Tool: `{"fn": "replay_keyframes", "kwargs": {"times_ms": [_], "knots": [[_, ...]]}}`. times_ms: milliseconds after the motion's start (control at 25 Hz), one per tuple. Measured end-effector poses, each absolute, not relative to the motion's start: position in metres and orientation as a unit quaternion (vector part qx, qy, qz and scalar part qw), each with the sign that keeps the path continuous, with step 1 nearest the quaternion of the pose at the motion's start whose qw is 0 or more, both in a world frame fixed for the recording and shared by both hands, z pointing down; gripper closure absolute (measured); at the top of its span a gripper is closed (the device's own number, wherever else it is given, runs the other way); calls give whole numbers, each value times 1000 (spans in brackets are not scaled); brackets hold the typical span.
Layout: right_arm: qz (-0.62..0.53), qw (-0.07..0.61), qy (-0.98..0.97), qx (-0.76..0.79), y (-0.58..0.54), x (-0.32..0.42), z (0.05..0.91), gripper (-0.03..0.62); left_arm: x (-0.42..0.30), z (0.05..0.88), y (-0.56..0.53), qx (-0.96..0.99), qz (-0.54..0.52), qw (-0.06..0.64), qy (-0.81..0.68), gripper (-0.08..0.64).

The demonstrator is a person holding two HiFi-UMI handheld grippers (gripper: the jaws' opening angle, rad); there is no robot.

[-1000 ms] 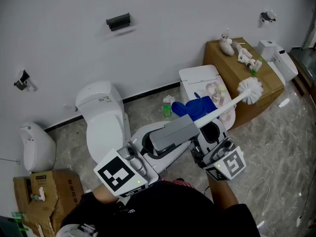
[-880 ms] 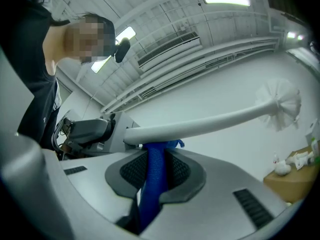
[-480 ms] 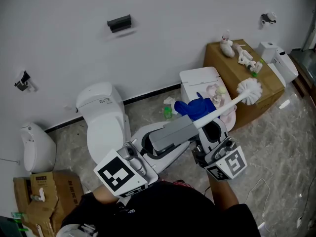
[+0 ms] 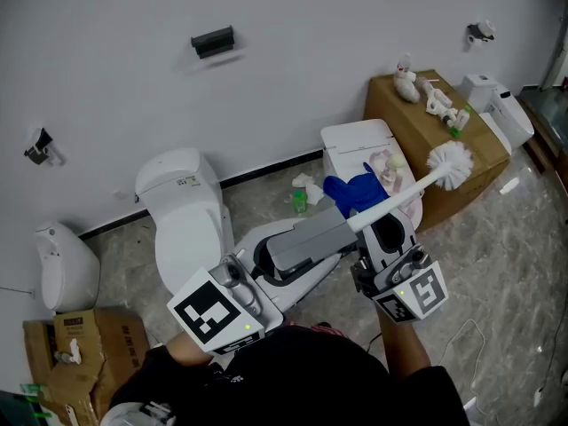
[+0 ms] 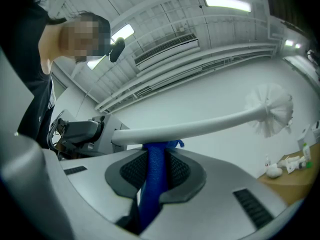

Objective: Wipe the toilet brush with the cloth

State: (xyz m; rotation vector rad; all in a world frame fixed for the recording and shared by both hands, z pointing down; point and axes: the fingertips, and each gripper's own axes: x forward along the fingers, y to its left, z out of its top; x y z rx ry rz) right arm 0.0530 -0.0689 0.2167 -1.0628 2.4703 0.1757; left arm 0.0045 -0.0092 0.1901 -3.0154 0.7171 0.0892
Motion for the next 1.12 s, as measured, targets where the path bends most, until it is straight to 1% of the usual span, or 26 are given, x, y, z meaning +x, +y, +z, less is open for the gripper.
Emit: {"fn": "replay_keyframes", "kwargs": {"times_ms": [1120], "knots": [[50,230,870,-433,-80,86,216,527,0,188,-11,-970,33,21,240,399]]}}
